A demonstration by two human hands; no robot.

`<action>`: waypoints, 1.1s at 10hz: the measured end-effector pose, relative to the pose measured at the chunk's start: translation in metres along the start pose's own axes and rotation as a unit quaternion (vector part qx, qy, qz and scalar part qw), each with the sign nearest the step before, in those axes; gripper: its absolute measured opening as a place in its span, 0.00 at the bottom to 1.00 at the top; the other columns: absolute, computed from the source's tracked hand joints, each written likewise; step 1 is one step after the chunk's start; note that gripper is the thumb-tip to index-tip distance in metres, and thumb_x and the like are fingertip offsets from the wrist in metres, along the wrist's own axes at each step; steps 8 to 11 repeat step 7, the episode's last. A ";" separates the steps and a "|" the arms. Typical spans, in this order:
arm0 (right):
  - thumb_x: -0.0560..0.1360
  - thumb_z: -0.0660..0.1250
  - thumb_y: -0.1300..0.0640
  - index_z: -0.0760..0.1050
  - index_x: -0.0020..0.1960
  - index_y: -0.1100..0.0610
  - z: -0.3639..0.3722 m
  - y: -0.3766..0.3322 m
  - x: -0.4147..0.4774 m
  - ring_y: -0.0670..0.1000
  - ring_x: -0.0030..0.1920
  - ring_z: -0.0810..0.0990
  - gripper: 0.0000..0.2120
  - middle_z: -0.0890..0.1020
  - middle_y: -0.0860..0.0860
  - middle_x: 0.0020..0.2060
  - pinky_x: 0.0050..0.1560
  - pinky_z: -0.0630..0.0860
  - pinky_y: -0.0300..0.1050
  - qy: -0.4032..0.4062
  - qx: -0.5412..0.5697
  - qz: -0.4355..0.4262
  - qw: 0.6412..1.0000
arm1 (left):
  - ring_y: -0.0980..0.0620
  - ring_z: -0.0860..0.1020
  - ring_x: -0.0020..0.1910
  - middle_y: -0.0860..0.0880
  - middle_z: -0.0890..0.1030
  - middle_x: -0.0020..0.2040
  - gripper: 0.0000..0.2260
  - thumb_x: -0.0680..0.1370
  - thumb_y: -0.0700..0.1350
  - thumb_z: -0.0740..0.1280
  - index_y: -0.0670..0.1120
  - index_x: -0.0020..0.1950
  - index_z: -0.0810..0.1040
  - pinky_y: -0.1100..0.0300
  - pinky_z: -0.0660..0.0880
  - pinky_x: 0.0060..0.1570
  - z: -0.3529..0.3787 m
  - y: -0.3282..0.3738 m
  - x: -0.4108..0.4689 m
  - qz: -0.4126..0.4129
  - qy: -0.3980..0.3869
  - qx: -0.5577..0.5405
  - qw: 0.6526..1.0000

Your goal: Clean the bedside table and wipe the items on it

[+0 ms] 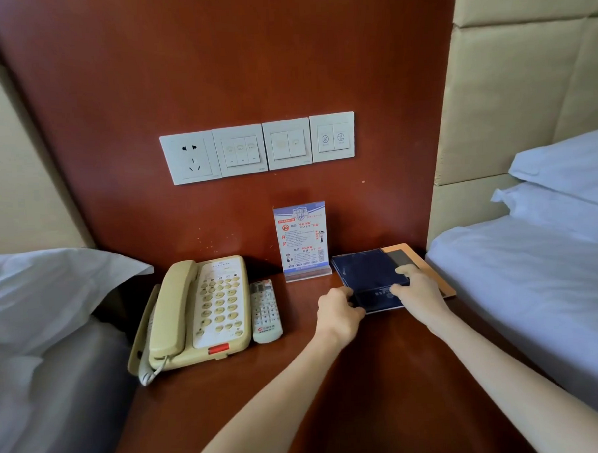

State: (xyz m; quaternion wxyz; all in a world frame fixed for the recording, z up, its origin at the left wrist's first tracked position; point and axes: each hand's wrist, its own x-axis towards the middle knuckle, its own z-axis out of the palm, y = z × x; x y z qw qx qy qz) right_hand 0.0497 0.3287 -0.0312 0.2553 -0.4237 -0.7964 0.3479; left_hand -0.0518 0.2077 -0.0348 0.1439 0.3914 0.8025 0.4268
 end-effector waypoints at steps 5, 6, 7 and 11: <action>0.77 0.63 0.61 0.68 0.69 0.59 -0.013 -0.009 -0.008 0.54 0.59 0.74 0.21 0.74 0.57 0.65 0.49 0.70 0.43 0.000 0.007 0.003 1.000 | 0.47 0.80 0.55 0.44 0.82 0.57 0.13 0.76 0.38 0.63 0.42 0.61 0.77 0.57 0.75 0.59 -0.029 -0.001 -0.020 -0.006 0.018 -0.064 0.998; 0.77 0.62 0.61 0.68 0.69 0.58 -0.015 -0.021 -0.015 0.51 0.54 0.74 0.20 0.75 0.57 0.64 0.48 0.70 0.42 0.004 0.014 -0.015 1.000 | 0.44 0.82 0.50 0.43 0.83 0.47 0.07 0.77 0.38 0.62 0.44 0.52 0.79 0.49 0.78 0.55 -0.054 -0.010 -0.030 -0.026 0.023 -0.107 0.994; 0.78 0.62 0.62 0.70 0.68 0.58 -0.009 -0.040 -0.025 0.53 0.59 0.76 0.19 0.76 0.56 0.64 0.50 0.71 0.41 0.006 0.053 -0.033 0.998 | 0.45 0.81 0.47 0.43 0.81 0.46 0.07 0.79 0.36 0.60 0.46 0.47 0.76 0.48 0.78 0.51 -0.081 -0.022 -0.044 -0.045 0.033 -0.161 0.985; 0.78 0.62 0.62 0.70 0.68 0.58 -0.009 -0.040 -0.025 0.53 0.59 0.76 0.19 0.76 0.56 0.64 0.50 0.71 0.41 0.006 0.053 -0.033 0.998 | 0.45 0.81 0.47 0.43 0.81 0.46 0.07 0.79 0.36 0.60 0.46 0.47 0.76 0.48 0.78 0.51 -0.081 -0.022 -0.044 -0.045 0.033 -0.161 0.985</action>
